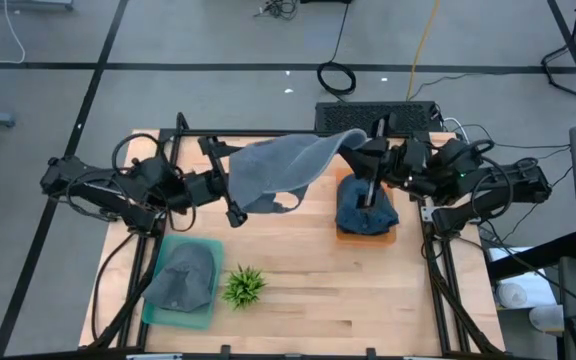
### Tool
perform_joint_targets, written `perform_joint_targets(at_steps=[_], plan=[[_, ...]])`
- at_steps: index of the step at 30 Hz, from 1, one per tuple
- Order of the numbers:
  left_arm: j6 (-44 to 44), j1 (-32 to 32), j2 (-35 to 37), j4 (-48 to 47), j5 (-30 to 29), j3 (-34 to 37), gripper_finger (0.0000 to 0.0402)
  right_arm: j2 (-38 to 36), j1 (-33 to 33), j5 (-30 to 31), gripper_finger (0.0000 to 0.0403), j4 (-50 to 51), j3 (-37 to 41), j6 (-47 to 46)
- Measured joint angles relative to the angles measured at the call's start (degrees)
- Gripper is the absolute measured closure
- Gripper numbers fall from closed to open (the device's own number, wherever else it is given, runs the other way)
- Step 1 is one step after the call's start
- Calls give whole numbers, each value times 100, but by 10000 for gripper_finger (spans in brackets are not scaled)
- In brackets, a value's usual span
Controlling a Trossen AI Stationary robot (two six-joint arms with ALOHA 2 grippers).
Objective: Pick & Place hat
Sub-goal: Put the gray cap into the green bin
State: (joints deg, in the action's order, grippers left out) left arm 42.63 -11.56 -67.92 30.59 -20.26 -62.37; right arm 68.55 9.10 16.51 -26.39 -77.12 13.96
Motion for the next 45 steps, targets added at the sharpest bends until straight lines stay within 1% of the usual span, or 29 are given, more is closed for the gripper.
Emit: perform_joint_targets(at_steps=[6,12,18,21,26,31,33,35,45], plan=[[432,-152,-4,274,-426,0,28,15,-2,18,403,183,0,-421],[666,-254,-2,388,-683,0,28,21,-2,33,403,569,0,-713],[1033,-510,9,415,-1596,0,28,-84,-2,63,403,605,0,-728],[1282,-736,37,426,-1855,0,28,-155,2,313,403,730,0,-728],[1322,-970,56,647,-1714,0,27,-178,0,294,403,843,0,-735],[1288,-998,52,660,-1449,0,31,-141,0,280,403,910,0,-741],[1245,-996,52,658,-1492,0,47,-137,0,264,403,931,0,-741],[1215,-996,52,654,-1575,0,79,-140,0,155,403,975,0,-739],[1095,-1096,52,654,-1635,0,306,-139,0,119,397,1108,0,-737]])
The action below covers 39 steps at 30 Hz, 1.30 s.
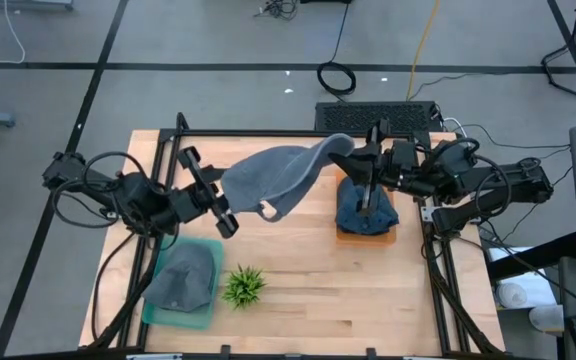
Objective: Pick & Place hat
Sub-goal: Put the gray cap into the green bin
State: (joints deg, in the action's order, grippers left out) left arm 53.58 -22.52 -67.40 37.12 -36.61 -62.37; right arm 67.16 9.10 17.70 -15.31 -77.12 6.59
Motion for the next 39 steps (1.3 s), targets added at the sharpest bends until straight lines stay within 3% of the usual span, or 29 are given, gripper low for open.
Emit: perform_joint_targets(at_steps=[4,9,18,24,31,39], plan=[[47,-70,0,22,-23,0,385,0,0,-3,384,4,0,1],[501,-187,2,-21,-832,-255,394,-15,0,-9,343,4,0,37],[806,-330,2,-803,-2001,-986,396,-164,0,-283,192,666,0,49],[1295,-342,-122,-917,-2846,-1353,396,-287,0,-271,130,1359,0,56],[2229,-290,-586,-921,-3820,-1969,396,-291,-3,491,113,2031,0,503],[2252,57,-1008,-1410,-3892,-2350,396,-289,-15,1238,123,2392,0,623]])
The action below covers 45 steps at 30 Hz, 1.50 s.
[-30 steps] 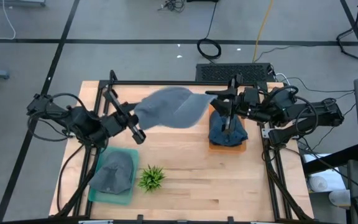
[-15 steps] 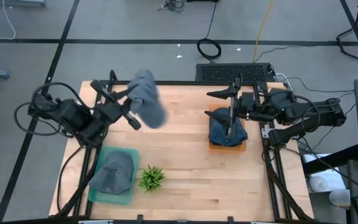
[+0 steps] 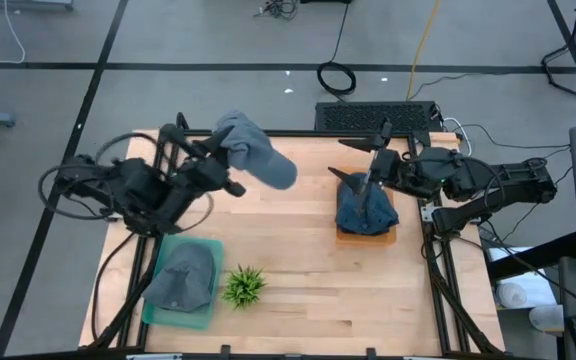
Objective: Pick & Place hat
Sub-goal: Put the gray cap into the green bin
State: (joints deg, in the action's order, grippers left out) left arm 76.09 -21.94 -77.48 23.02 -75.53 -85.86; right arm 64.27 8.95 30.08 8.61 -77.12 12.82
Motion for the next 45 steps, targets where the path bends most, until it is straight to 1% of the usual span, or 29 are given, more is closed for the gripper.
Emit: perform_joint_targets(at_steps=[3,5,11,13,15,17,18,23,27,31,33,36,40,42,45], plan=[[-177,179,-32,-351,-33,4,394,0,0,9,124,-3,0,-4],[-596,272,-13,-729,-172,4,394,0,0,9,124,-3,0,4],[-1921,329,-26,-2297,-455,4,397,0,0,9,126,-7,0,7],[-2416,322,-14,-2761,-751,4,397,0,0,9,126,-9,0,6],[-2850,330,-6,-3235,-920,50,397,0,0,9,127,-14,0,-7],[-3174,331,-21,-3562,-1305,115,397,0,0,9,129,-16,0,-7],[-3298,327,-23,-3763,-1408,140,397,0,0,9,130,-18,0,-9],[-4651,230,20,-4660,-1448,166,397,2,0,10,136,-10,0,-129],[-5197,191,25,-5122,-1449,166,397,4,0,12,137,68,0,-360],[-5915,21,25,-5717,-1451,166,397,4,0,13,138,56,0,-339],[-6496,-117,25,-6170,-1448,166,397,4,0,12,138,82,0,-315],[-7655,-348,25,-6977,-1440,166,397,25,0,16,138,171,2,-292],[-9183,-644,25,-8064,-1435,166,397,75,-78,31,141,-35,240,139],[-9711,-784,25,-8440,-1435,166,397,92,-151,38,143,-315,465,290],[-10212,-921,25,-8843,-1325,166,397,92,-243,42,145,-820,915,353]])
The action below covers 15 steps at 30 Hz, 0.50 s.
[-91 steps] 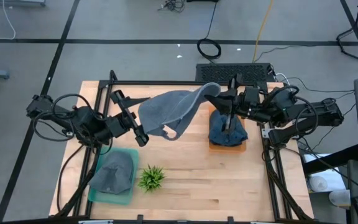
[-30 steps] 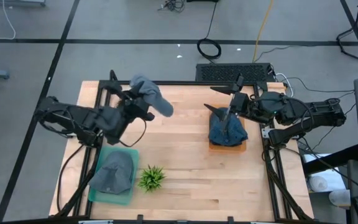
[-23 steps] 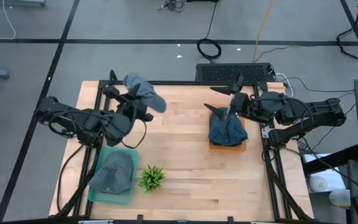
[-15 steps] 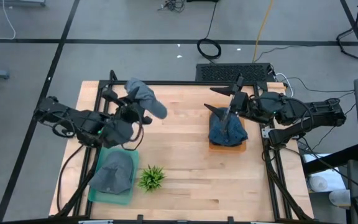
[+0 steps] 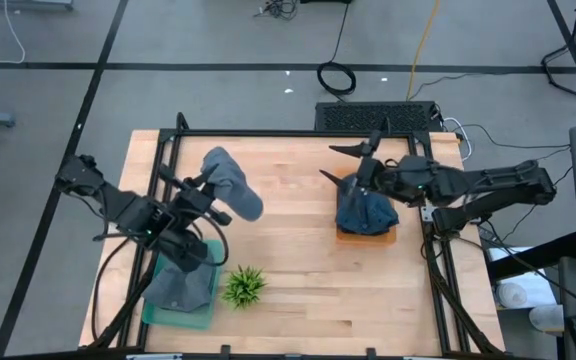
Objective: Pick & Place hat
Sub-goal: Put the gray cap into the green bin
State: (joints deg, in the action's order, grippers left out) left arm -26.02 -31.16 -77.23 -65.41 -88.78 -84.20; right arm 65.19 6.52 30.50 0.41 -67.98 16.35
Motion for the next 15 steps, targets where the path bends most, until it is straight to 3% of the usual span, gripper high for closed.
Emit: perform_joint_targets(at_steps=[10,15], plan=[[-3175,-28,0,-2458,1413,6,397,0,-93,-27,147,-2793,1644,1041],[-3705,20,163,-2460,1959,185,397,-2,-94,-22,147,-3757,2047,826]])
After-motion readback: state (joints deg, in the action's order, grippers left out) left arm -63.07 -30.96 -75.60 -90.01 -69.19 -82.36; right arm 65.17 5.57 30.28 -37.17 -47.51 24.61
